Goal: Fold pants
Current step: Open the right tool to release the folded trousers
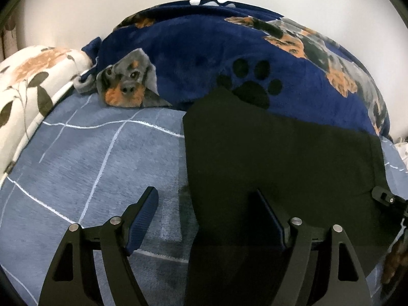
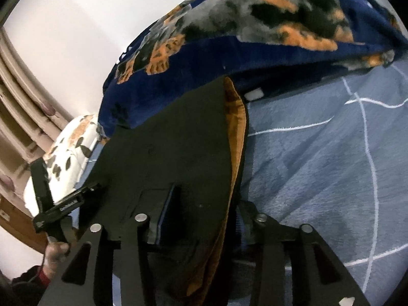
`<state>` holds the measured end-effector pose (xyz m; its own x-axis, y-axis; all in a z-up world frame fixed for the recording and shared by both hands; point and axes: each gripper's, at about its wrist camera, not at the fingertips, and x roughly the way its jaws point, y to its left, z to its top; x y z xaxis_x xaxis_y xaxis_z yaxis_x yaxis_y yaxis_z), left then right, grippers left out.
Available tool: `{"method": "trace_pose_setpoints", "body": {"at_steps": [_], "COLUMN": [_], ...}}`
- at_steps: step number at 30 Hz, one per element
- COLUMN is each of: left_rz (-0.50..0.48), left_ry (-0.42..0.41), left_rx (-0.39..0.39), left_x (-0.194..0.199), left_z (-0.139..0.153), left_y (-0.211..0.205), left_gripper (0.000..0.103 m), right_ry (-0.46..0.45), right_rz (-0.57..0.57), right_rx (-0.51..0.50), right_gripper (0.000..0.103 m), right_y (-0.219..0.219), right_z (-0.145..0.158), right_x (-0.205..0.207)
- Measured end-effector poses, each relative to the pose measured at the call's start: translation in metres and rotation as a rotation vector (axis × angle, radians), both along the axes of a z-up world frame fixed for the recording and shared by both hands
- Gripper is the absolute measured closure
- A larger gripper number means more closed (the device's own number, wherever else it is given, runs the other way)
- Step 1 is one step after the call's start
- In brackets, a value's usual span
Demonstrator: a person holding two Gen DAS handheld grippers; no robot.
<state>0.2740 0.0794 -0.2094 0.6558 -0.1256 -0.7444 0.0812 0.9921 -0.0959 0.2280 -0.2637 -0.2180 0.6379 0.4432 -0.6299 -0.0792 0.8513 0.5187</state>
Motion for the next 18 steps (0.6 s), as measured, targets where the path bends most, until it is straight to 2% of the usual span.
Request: {"method": "trace_pose_setpoints", "body": {"at_steps": [2,4,10,18], "left_rz": [0.005,0.007,0.015,0.024], "left_ry": [-0.013,-0.025,-0.05,-0.065], "left_rx": [0.023,0.047,0.094,0.113], "left_x": [-0.001,-0.003,-0.007,-0.009], "left_z": [0.001,0.002,0.004,0.005], "left_y": [-0.003,-0.006,-0.011,-0.012], "left_gripper": [0.025,0.025,0.025,0.024], "right_ry": [-0.003,-0.01,-0.012,-0.004], "right_rz": [-0.007,-0.025,-0.066,-0.11], "right_rx": [-0.025,-0.056,-0.151,-0.227], "right_gripper": [0.062,0.055,0.042,0.028], "right_y": [0.002,0.005,0.015,0.021], "right_z": [0.001,0.003,0.007,0.009], "right_x": [0.0,0.0,-0.001,0.0]}}
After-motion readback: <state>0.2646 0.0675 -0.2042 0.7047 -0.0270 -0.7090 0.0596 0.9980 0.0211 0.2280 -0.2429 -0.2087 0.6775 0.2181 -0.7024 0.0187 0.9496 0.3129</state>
